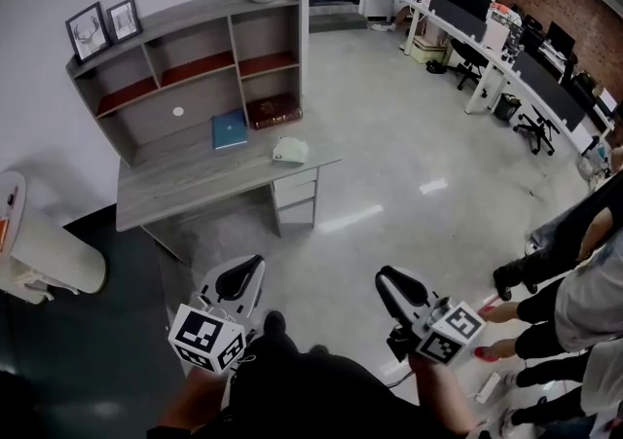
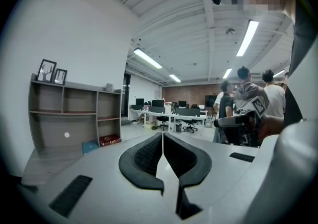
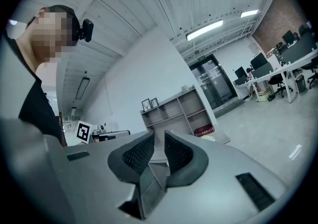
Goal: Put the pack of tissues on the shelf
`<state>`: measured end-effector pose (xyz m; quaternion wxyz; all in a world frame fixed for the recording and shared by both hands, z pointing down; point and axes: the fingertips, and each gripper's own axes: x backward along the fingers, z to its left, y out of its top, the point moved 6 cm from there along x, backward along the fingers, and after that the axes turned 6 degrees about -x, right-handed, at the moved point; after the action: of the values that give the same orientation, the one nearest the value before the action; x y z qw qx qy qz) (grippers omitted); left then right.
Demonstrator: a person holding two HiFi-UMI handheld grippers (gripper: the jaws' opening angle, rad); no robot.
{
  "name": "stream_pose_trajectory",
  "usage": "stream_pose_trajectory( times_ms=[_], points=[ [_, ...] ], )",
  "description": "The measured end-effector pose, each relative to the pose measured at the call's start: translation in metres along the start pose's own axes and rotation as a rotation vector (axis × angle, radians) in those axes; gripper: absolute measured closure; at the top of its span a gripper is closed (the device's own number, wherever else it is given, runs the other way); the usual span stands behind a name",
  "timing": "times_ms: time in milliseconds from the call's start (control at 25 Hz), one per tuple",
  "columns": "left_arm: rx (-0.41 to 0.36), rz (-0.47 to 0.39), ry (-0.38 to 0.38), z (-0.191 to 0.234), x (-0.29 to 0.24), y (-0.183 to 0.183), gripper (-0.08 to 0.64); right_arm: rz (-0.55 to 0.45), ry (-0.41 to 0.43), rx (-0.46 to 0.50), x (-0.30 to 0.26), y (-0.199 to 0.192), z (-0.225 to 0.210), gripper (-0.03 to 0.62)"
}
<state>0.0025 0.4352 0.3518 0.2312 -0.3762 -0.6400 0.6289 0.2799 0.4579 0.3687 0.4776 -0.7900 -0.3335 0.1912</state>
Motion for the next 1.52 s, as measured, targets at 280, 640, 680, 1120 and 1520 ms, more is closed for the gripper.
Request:
stream_pose_trajectory(
  times_ms=[280, 640, 680, 1120, 1520],
  points=[
    [0.025, 0.005, -0.001, 0.012, -0.022, -0.010, 0.539, 0.033, 0.010, -0.003, -0.022, -0.001, -0.018, 0.571],
    [0.049, -0.009, 0.015, 0.082, -0.073, -0.014, 0.540, 0.070, 0.025, 0.019, -0.103, 0.020, -0.056, 0.569],
    [0.051, -0.012, 0.017, 0.093, -0.080, -0.013, 0.539, 0.072, 0.028, 0.021, -0.115, 0.024, -0.061, 0.569],
    [0.067, -0.024, 0.016, 0.224, -0.139, -0.007, 0.540, 0.085, 0.063, 0.035, -0.268, 0.055, -0.093, 0.569],
    [0.085, -0.016, 0.032, 0.293, -0.158, -0.015, 0.540, 0.128, 0.088, 0.018, -0.346, 0.047, -0.108, 0.554]
  ],
)
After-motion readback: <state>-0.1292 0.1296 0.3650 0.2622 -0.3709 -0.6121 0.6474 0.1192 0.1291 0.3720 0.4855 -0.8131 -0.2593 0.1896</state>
